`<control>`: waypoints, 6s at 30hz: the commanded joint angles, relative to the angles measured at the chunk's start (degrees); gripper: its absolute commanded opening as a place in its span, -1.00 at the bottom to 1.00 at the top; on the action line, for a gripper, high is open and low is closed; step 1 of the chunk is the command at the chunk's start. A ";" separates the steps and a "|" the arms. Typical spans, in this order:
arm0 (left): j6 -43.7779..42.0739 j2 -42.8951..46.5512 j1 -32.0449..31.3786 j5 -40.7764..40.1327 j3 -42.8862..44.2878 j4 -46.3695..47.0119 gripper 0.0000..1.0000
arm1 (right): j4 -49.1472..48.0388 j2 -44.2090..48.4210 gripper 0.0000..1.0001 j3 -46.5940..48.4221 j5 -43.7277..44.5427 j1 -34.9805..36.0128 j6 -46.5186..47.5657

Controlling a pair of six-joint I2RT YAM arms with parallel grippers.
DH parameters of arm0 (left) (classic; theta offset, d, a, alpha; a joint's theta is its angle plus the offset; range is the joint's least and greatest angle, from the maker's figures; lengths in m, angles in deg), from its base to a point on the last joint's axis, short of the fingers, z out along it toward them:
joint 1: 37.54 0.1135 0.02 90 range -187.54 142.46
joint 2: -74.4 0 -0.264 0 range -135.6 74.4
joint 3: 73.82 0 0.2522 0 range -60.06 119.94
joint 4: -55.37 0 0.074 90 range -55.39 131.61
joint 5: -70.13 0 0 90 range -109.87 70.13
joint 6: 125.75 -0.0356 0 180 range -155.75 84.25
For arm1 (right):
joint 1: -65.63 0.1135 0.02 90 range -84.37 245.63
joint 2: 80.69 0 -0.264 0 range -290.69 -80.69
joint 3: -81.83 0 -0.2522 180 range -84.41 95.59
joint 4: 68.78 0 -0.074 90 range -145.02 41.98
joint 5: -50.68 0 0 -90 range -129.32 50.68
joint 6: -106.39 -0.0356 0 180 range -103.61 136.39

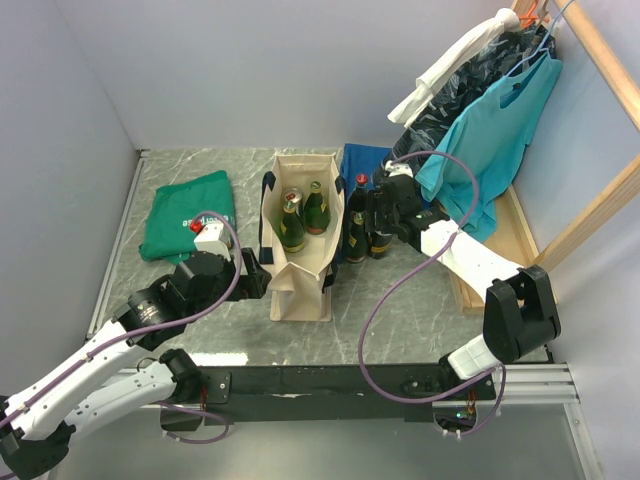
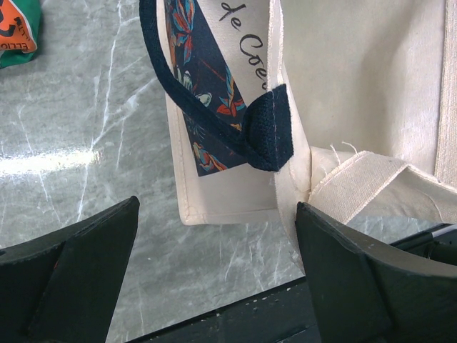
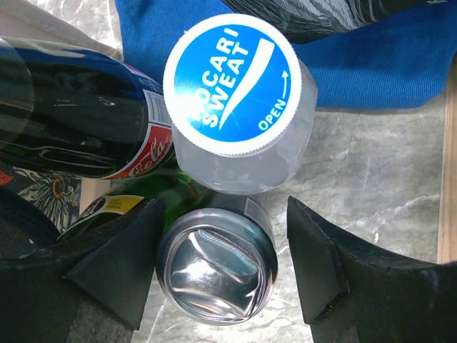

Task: Take the beverage out of the canvas bag
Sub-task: Place the drink at the center of the board, then take out the drink from the canvas bag.

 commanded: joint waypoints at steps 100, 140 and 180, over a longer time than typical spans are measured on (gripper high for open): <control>0.62 5.56 -2.54 -1.40 0.82 -0.21 0.93 | 24.54 -32.52 0.40 57.49 -15.22 19.72 8.70; 0.97 6.17 -2.81 -2.19 0.91 -0.47 0.93 | 26.21 -35.60 0.25 58.98 -14.78 19.89 9.40; 1.06 6.53 -3.07 -2.54 0.91 -0.65 0.93 | 18.83 -28.75 -1.00 54.33 -14.86 20.33 10.10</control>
